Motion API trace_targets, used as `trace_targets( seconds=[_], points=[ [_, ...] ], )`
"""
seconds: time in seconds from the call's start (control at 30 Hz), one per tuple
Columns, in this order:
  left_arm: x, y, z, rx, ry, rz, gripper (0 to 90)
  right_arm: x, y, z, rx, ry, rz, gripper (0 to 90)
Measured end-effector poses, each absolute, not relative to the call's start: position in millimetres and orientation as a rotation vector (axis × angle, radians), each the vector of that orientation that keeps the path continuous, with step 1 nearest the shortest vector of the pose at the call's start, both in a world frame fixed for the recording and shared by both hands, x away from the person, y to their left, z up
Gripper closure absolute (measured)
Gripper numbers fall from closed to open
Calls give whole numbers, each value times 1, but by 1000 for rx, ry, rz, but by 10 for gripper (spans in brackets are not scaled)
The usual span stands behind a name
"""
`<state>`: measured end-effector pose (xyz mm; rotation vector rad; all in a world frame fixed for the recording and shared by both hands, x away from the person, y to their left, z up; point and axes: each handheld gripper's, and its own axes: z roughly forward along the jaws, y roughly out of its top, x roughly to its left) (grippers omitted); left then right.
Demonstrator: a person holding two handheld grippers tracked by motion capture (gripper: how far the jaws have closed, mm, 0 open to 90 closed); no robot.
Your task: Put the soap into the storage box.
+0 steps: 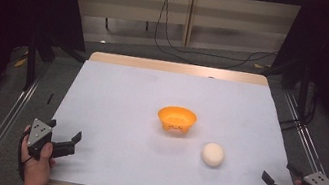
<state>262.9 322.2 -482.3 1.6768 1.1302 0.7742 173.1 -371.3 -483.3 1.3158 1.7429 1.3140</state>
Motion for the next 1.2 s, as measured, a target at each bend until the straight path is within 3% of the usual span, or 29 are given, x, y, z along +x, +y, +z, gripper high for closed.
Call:
trace_targets(
  seconds=[0.3, 0.77, 1.2],
  points=[
    [264, 322, -482, 1680, 1133, 764, 0, 179, -360, -477, 1278, 1893, 1161, 64],
    [264, 323, -482, 1703, 1128, 767, 0, 208, -347, -463, 1195, 2223, 1049, 0],
    [264, 322, -482, 1698, 1129, 767, 0, 235, -330, -454, 1191, 2395, 905, 0]
  ],
)
